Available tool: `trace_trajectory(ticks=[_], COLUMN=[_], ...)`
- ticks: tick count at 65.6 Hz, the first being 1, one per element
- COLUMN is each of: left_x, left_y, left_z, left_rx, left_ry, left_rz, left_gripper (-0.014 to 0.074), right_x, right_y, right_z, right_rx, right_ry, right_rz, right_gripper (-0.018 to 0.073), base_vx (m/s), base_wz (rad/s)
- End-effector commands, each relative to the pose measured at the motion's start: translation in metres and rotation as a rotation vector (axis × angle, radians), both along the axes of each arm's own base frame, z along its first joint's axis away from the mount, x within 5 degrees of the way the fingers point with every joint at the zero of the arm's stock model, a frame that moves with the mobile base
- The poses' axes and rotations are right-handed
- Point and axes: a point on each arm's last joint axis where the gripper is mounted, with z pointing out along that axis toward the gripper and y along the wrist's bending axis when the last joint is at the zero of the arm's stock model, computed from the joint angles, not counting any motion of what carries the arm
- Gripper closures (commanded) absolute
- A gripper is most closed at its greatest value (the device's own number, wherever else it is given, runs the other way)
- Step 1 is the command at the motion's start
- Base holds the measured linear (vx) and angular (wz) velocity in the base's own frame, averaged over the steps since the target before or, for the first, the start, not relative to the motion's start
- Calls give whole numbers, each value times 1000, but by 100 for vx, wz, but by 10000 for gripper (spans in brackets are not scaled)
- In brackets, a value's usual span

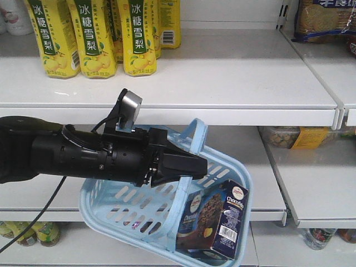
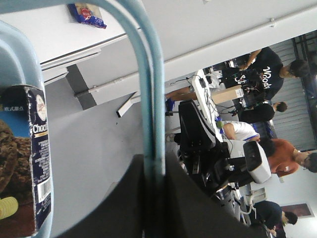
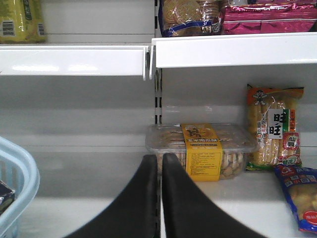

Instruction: Left arm holds basket, right arm returns cookies

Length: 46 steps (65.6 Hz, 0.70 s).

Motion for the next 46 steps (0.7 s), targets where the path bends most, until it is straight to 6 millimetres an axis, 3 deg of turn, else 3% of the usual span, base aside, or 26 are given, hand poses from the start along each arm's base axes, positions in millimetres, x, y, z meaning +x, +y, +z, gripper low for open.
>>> trace_trajectory(ticks=[1,46], left_x=[-3,-3], left_y=[-1,-1], left_z=[33,33], left_rx=[-156,-156], left_ry=[-31,-31], left_rz=[22,22], left_gripper=[600,600], right_x=[-1,-1], right_y=[1,1], right_z=[1,1], right_rx=[-10,-10], right_ry=[-68,-68], right_rz=[8,8], right_gripper=[566,566], base_vx=[7,3], base_wz=[-3,0])
